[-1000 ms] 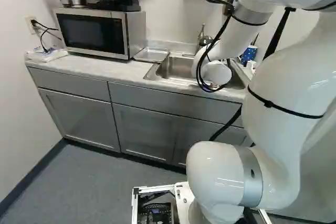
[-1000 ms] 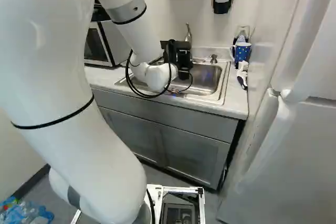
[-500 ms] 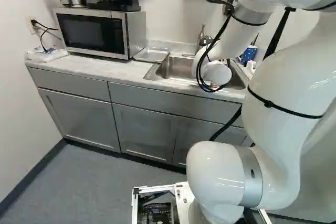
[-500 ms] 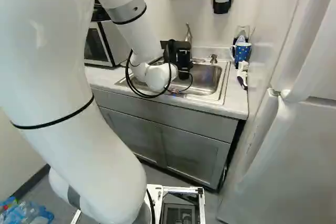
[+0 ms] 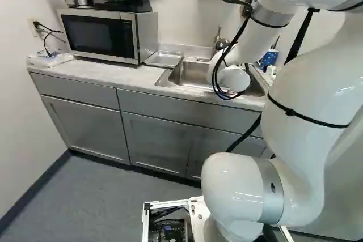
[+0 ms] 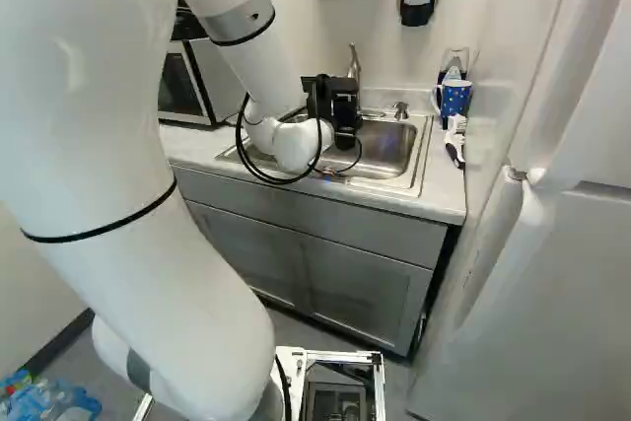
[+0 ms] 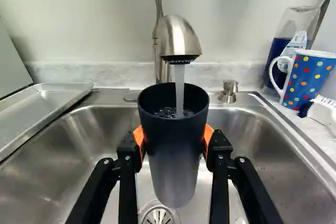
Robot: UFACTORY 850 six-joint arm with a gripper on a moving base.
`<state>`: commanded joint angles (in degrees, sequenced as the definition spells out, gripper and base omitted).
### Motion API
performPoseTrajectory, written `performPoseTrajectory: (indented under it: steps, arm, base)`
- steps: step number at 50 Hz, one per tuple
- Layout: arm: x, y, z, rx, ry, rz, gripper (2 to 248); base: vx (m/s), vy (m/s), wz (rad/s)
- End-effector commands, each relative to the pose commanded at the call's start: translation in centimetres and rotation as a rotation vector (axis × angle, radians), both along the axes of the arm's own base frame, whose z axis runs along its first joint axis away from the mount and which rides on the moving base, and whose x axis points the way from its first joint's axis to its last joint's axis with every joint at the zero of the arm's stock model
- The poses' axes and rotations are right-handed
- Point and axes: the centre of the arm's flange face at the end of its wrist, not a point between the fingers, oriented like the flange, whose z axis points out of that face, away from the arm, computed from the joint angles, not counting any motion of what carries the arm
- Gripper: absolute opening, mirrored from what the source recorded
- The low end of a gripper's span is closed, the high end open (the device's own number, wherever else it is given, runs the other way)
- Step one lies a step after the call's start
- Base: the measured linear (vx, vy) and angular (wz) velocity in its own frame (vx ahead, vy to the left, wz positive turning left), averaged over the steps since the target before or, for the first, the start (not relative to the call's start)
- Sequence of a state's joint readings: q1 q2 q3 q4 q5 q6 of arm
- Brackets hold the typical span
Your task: Rinse the cup and place it in the tray
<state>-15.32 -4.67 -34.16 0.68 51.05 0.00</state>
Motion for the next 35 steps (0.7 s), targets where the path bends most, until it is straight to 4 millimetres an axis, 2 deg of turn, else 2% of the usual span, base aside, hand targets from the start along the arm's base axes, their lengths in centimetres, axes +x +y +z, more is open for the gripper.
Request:
performPoseTrajectory:
  steps: [35]
  arm:
    - [-0.01,0.12,0.0,0.0,0.0,0.002,124]
  base:
    - [0.0,0.0,0.0]
